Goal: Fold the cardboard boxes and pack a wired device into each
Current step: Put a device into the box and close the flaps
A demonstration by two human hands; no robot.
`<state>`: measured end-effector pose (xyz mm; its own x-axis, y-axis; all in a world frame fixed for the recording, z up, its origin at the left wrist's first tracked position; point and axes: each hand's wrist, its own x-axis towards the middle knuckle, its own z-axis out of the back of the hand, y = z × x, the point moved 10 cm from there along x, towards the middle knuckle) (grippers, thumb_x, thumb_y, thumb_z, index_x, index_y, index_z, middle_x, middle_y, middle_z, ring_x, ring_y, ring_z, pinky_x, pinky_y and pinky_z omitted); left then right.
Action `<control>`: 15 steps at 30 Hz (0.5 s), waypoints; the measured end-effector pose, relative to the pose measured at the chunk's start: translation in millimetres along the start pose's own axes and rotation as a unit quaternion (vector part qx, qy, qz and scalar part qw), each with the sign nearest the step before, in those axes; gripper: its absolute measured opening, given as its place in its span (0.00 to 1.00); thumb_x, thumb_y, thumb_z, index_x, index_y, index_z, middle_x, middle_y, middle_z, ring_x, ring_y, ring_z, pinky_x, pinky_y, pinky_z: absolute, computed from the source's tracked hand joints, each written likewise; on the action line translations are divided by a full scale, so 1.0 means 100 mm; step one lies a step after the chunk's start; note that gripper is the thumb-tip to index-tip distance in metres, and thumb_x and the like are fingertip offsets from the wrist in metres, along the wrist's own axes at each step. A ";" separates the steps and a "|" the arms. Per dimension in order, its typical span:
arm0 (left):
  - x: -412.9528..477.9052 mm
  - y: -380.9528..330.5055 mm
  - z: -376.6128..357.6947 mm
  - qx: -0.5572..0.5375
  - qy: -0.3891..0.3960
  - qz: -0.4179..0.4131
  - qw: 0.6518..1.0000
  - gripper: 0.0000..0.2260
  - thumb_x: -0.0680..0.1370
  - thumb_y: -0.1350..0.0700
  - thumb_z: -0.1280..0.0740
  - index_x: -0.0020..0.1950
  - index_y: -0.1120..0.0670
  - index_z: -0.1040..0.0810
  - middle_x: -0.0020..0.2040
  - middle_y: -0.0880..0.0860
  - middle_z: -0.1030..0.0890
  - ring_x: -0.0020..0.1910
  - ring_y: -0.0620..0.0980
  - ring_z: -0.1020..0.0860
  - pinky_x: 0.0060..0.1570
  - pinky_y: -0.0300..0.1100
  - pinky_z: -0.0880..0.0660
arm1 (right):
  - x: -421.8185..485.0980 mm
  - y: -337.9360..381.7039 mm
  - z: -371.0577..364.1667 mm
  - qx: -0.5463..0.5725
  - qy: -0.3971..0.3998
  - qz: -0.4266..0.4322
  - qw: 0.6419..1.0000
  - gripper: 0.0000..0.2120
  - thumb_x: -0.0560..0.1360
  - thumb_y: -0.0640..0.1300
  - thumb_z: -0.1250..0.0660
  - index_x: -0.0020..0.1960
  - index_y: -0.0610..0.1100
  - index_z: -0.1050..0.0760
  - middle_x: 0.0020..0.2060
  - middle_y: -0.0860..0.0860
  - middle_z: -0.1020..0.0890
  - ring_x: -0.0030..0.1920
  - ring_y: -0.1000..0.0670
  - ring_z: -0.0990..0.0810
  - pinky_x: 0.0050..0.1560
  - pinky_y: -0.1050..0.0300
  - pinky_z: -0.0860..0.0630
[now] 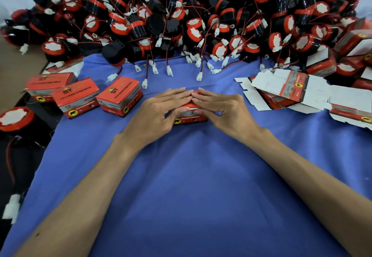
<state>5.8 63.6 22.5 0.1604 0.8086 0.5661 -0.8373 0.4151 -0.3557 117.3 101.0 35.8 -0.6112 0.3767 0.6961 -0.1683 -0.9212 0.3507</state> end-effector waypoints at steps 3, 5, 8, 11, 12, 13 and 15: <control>-0.02 0.02 -0.10 -0.017 0.050 0.017 0.998 0.19 0.81 0.54 0.40 0.70 0.60 0.27 0.70 0.52 0.28 0.73 0.47 0.34 0.74 0.44 0.39 | -0.01 -0.03 0.01 -0.001 -0.011 -0.003 1.000 0.11 0.70 0.31 0.29 0.52 0.30 0.20 0.52 0.37 0.18 0.57 0.37 0.21 0.58 0.44 0.23; -0.05 0.01 -0.15 -0.005 0.073 0.008 0.997 0.21 0.81 0.53 0.41 0.73 0.59 0.32 0.73 0.48 0.34 0.75 0.45 0.40 0.75 0.39 0.45 | -0.01 -0.10 0.02 0.019 -0.021 -0.040 0.999 0.11 0.69 0.30 0.28 0.52 0.30 0.20 0.52 0.37 0.18 0.58 0.38 0.21 0.59 0.44 0.24; -0.06 -0.03 -0.18 0.009 0.079 0.003 0.997 0.21 0.82 0.54 0.40 0.74 0.59 0.34 0.74 0.46 0.37 0.76 0.46 0.42 0.75 0.38 0.47 | -0.02 -0.18 0.03 0.057 -0.020 -0.083 0.995 0.11 0.70 0.30 0.28 0.52 0.30 0.20 0.53 0.37 0.19 0.59 0.39 0.22 0.61 0.46 0.25; -0.05 -0.06 -0.14 0.028 0.067 0.011 0.997 0.21 0.82 0.55 0.38 0.74 0.58 0.32 0.74 0.49 0.34 0.76 0.47 0.39 0.75 0.41 0.43 | -0.02 -0.13 0.02 0.026 -0.008 -0.058 0.998 0.11 0.70 0.31 0.27 0.52 0.31 0.20 0.53 0.38 0.19 0.59 0.39 0.22 0.61 0.46 0.25; -0.05 -0.06 -0.12 0.039 0.061 0.013 0.997 0.21 0.81 0.54 0.37 0.73 0.58 0.32 0.74 0.49 0.33 0.76 0.47 0.39 0.74 0.42 0.42 | -0.01 -0.11 0.02 0.019 -0.004 -0.050 0.999 0.12 0.70 0.32 0.27 0.52 0.31 0.20 0.53 0.38 0.19 0.59 0.39 0.22 0.60 0.47 0.25; -0.04 -0.07 -0.10 0.055 0.057 0.015 0.997 0.22 0.81 0.53 0.36 0.73 0.58 0.32 0.74 0.50 0.33 0.75 0.48 0.38 0.74 0.42 0.41 | 0.01 -0.10 0.02 0.018 0.001 -0.050 0.999 0.12 0.70 0.32 0.27 0.53 0.31 0.20 0.53 0.38 0.19 0.59 0.40 0.22 0.61 0.47 0.25; -0.03 -0.08 -0.11 0.089 0.060 0.027 0.994 0.24 0.80 0.49 0.36 0.74 0.58 0.32 0.75 0.51 0.34 0.75 0.49 0.38 0.74 0.47 0.40 | 0.02 -0.12 0.01 0.028 0.011 -0.065 0.997 0.12 0.71 0.33 0.28 0.54 0.31 0.20 0.54 0.39 0.19 0.60 0.41 0.22 0.62 0.47 0.25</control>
<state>18.0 62.9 15.2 0.1647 0.8762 0.4529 -0.9237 0.2981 -0.2407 119.2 113.2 33.3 -0.6043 0.4891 0.6289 -0.2040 -0.8581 0.4713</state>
